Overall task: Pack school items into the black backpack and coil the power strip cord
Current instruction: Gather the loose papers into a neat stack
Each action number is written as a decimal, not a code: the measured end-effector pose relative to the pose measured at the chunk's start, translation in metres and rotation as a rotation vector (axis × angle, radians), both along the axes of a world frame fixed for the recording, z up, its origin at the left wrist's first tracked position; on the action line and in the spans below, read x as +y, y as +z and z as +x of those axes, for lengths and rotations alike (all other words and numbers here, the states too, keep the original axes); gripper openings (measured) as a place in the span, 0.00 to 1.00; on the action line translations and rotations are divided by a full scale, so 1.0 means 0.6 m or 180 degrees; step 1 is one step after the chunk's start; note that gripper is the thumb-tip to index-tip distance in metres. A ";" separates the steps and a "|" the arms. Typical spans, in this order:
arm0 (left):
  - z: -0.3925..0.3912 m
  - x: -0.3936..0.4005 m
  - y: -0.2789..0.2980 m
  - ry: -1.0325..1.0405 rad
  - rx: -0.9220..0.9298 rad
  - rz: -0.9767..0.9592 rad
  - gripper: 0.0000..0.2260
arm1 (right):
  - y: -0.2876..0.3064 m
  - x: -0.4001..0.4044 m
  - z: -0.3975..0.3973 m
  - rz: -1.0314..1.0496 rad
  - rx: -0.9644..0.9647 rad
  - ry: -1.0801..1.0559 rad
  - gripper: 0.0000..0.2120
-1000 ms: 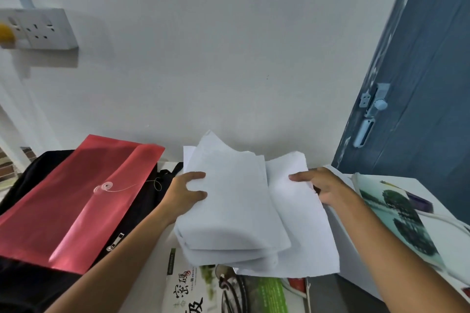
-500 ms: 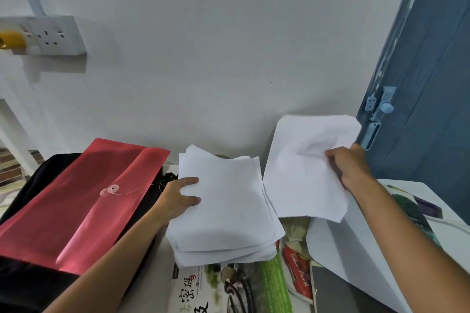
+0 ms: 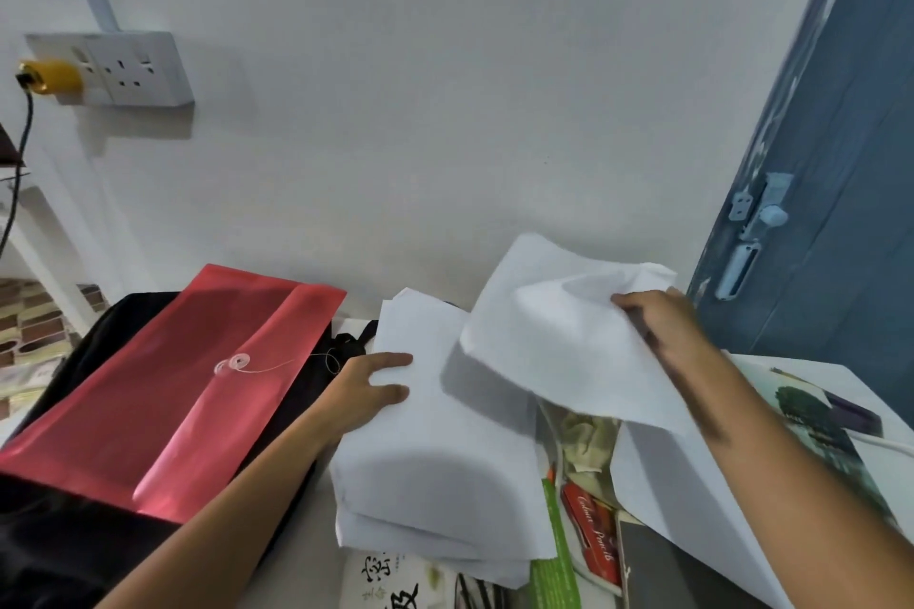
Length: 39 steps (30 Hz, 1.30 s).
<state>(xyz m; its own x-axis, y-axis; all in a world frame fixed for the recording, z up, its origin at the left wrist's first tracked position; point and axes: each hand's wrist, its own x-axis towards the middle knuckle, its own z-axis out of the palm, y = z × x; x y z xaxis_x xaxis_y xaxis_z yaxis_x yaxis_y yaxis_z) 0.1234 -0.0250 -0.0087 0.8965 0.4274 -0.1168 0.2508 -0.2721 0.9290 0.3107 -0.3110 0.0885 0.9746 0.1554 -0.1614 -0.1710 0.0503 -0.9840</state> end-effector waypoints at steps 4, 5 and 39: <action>0.003 -0.024 0.012 0.0440 -0.0154 -0.0828 0.17 | -0.053 0.063 -0.049 -0.0083 -0.0051 0.0515 0.10; 0.003 -0.026 0.013 0.0439 -0.0178 -0.0851 0.20 | -0.072 0.077 -0.056 -0.0179 -0.0021 0.0648 0.11; 0.061 -0.113 0.020 -0.0343 0.0284 -0.0888 0.19 | -0.078 -0.055 -0.038 -0.2961 -0.1101 0.0158 0.06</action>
